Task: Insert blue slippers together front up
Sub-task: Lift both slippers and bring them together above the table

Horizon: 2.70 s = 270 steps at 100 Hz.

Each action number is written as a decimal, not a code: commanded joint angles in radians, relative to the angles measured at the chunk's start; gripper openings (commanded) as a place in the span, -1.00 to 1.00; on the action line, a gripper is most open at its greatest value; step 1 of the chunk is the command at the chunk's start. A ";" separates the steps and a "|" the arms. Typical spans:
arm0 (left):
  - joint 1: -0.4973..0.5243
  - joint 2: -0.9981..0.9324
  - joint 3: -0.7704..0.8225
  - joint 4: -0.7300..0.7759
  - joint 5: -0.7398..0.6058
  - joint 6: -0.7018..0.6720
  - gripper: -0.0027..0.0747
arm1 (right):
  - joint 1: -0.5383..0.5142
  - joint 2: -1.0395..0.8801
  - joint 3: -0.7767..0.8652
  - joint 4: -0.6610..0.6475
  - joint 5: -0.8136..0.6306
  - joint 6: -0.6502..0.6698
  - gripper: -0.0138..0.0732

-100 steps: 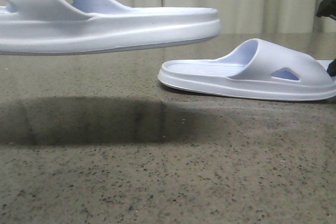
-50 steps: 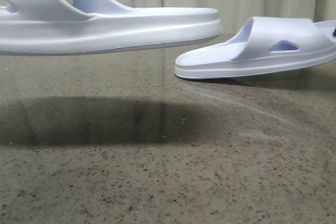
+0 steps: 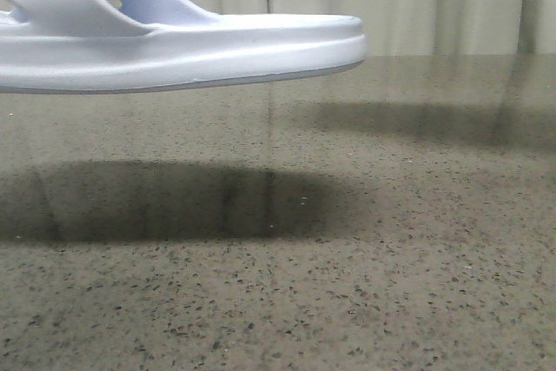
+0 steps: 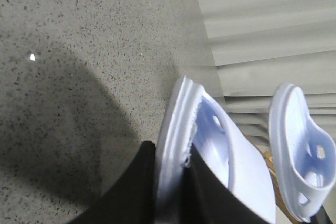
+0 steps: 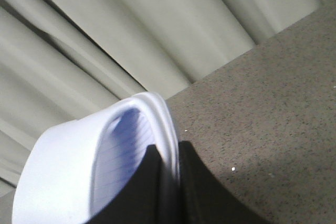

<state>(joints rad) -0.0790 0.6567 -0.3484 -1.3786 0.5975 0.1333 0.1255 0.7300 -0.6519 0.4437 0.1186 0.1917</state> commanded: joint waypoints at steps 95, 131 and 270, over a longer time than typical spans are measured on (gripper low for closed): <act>-0.007 -0.001 -0.029 -0.224 0.053 0.131 -0.89 | 0.003 -0.120 -0.045 0.263 0.427 -0.134 -0.93; -0.007 -0.001 -0.029 -0.238 0.121 0.131 -0.89 | 0.003 0.022 -0.045 0.594 0.455 -0.456 -0.93; -0.007 -0.001 -0.029 -0.387 0.394 0.160 -0.89 | 0.131 0.309 -0.045 1.144 0.571 -1.261 -0.93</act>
<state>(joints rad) -0.0689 0.6567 -0.3465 -1.6895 0.7698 0.3073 0.2257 1.0697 -0.6662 1.5215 0.5729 -0.9974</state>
